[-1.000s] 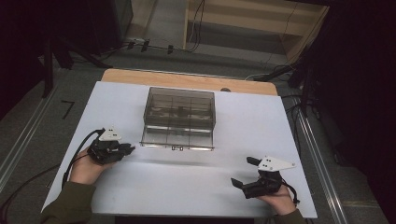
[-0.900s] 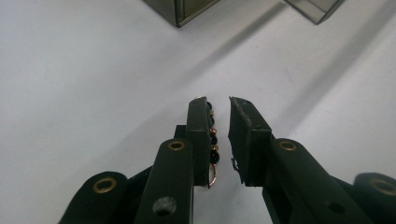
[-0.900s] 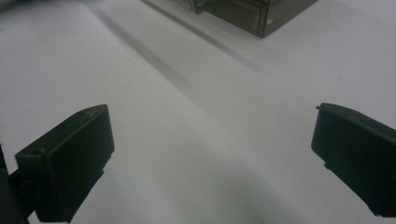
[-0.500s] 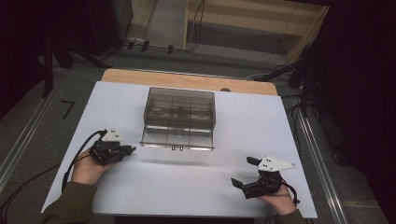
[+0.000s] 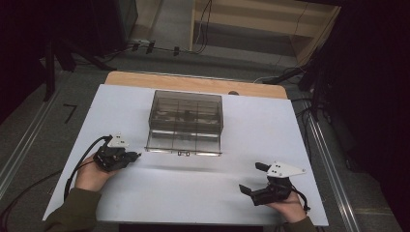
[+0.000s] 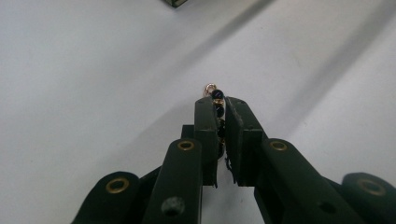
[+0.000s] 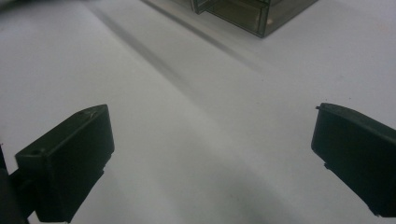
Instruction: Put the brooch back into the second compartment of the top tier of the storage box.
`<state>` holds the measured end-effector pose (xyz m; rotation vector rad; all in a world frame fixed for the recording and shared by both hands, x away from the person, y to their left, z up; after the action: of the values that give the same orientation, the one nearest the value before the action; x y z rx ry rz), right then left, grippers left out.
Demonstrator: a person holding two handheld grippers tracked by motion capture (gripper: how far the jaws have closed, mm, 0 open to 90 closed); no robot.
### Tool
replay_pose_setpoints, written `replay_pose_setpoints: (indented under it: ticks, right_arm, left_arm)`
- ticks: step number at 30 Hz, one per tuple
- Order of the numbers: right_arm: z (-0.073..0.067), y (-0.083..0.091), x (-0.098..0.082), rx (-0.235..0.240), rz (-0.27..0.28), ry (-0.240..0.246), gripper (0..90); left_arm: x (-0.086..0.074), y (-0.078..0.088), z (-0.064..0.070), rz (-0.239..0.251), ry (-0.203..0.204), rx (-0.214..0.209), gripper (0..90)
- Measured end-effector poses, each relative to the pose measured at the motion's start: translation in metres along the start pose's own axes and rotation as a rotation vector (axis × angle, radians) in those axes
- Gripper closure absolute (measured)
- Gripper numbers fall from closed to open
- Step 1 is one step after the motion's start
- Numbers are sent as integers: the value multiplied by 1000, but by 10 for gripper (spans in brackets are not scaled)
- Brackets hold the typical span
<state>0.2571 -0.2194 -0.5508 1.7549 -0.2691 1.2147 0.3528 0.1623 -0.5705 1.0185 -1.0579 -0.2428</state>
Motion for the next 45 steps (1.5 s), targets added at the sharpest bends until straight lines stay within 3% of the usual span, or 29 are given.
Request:
replay_pose_setpoints:
  ticks: [9,19,36,45]
  right_arm:
    - [0,0,0,0,1,0,0]
    - [0,0,0,1,-2,0,0]
    - [0,-1,0,1,-4,-4,0]
    - [0,-1,-1,2,-6,-8,0]
  left_arm:
    - [2,2,1,3,2,-4,843]
    - [11,20,-1,63,33,-12,843]
    - [34,49,4,139,47,-26,843]
    - [52,62,10,163,11,-29,842]
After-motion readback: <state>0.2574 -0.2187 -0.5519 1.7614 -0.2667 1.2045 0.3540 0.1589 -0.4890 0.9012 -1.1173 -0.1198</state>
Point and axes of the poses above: each handheld gripper's, and its own axes: y roughly backward along the jaws, x roughly out of its top, z roughly to its right, the point moved 10 cm from there along -y, roughly forward along the jaws, and after that the axes turned 7 degrees about -x, right-handed, at the moved point
